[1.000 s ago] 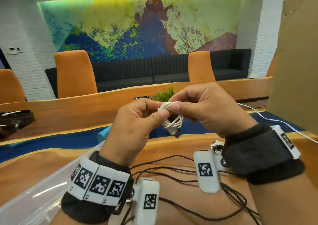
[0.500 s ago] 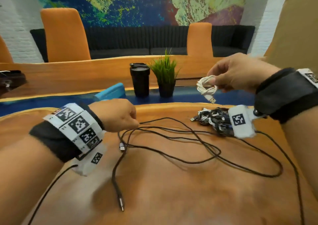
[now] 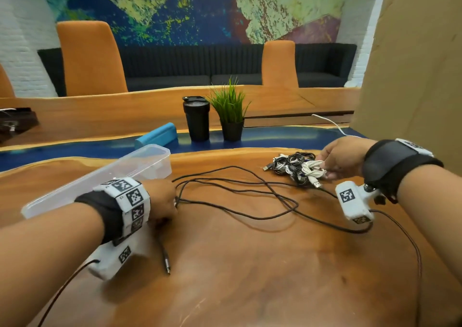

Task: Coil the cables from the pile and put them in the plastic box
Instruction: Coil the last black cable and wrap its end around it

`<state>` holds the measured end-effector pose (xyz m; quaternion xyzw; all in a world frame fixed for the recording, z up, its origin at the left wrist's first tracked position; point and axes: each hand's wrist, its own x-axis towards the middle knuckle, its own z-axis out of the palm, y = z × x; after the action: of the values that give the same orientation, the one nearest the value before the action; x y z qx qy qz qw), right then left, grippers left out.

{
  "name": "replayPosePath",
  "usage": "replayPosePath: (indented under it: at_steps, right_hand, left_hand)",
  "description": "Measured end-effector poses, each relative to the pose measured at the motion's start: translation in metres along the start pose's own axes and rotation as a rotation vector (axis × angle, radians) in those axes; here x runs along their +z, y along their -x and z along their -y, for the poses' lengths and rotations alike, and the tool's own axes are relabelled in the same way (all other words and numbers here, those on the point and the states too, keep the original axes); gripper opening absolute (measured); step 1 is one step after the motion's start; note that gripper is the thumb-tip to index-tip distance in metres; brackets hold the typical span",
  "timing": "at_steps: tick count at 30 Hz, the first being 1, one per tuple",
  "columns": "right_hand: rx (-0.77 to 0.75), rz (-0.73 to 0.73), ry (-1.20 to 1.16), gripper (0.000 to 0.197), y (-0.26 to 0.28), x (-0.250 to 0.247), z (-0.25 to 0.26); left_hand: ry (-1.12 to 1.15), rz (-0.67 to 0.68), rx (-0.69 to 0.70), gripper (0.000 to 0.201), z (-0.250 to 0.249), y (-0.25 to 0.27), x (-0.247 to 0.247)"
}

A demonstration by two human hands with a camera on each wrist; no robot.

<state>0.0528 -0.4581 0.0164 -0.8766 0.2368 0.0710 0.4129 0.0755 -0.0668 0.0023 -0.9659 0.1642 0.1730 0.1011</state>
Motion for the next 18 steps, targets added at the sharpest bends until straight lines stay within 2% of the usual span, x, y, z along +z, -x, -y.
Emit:
replayPosePath:
  at_steps: [3,6,9,12,16,18]
  right_hand:
    - [0.107,-0.012,-0.107,0.017,-0.005,-0.012,-0.013]
    - [0.177,-0.07,-0.115,0.015,-0.005,-0.024,-0.023]
    - [0.216,-0.106,-0.083,0.018,-0.003,-0.03,-0.029]
    - [0.23,-0.079,-0.126,0.023,-0.003,-0.026,-0.031]
    - [0.202,-0.091,-0.184,0.026,-0.001,-0.016,-0.028]
    - [0.163,-0.098,-0.048,0.018,0.001,-0.013,-0.025]
  left_hand:
    - [0.172,-0.087,-0.009,0.022,0.019,0.0,-0.004]
    - [0.566,-0.188,-0.036,0.015,0.041,0.005,-0.026]
    - [0.866,-0.394,-0.025,0.012,0.054,0.015,-0.056]
    - [0.99,-0.556,0.044,0.014,0.056,0.028,-0.08]
    - [1.0,-0.604,0.151,0.02,0.054,0.036,-0.092]
    - [0.975,-0.65,0.192,0.02,0.053,0.034,-0.092]
